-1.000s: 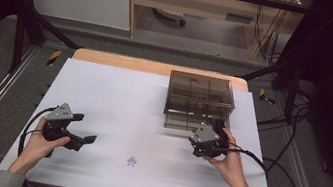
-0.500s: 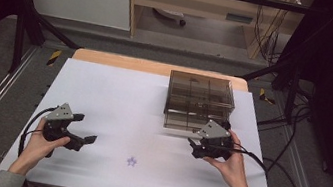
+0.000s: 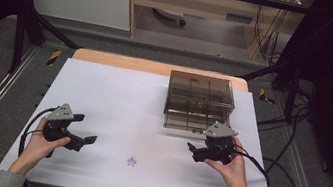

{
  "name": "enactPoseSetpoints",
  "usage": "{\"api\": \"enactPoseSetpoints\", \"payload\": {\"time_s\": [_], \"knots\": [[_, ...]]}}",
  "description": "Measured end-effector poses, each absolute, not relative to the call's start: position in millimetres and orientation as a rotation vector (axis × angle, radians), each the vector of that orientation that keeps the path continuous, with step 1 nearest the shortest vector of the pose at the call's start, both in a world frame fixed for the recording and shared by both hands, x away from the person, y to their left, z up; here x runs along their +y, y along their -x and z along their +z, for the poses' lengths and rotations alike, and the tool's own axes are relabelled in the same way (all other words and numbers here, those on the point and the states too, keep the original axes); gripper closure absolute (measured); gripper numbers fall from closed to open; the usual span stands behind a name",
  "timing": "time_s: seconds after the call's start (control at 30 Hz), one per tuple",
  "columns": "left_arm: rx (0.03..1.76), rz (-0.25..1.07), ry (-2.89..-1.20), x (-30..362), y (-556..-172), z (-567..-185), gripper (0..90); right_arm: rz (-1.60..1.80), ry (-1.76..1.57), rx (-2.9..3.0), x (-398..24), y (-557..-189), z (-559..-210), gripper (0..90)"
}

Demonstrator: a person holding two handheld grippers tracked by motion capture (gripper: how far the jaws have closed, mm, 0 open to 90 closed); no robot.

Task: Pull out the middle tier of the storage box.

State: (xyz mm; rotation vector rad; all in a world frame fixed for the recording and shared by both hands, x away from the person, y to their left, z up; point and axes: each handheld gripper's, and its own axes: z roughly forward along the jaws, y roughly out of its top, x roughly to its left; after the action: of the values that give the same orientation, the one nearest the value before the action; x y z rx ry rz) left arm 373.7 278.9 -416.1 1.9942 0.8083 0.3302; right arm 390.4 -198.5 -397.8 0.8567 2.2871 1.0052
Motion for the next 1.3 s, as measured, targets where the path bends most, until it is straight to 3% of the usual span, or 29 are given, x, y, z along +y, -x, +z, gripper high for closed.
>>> {"api": "enactPoseSetpoints", "payload": {"time_s": [1.3], "knots": [[0.807,0.322,-1.996,279,-374,-418,1.7,1.351,-0.969,2.434,-168,-379,-407,0.7]]}}
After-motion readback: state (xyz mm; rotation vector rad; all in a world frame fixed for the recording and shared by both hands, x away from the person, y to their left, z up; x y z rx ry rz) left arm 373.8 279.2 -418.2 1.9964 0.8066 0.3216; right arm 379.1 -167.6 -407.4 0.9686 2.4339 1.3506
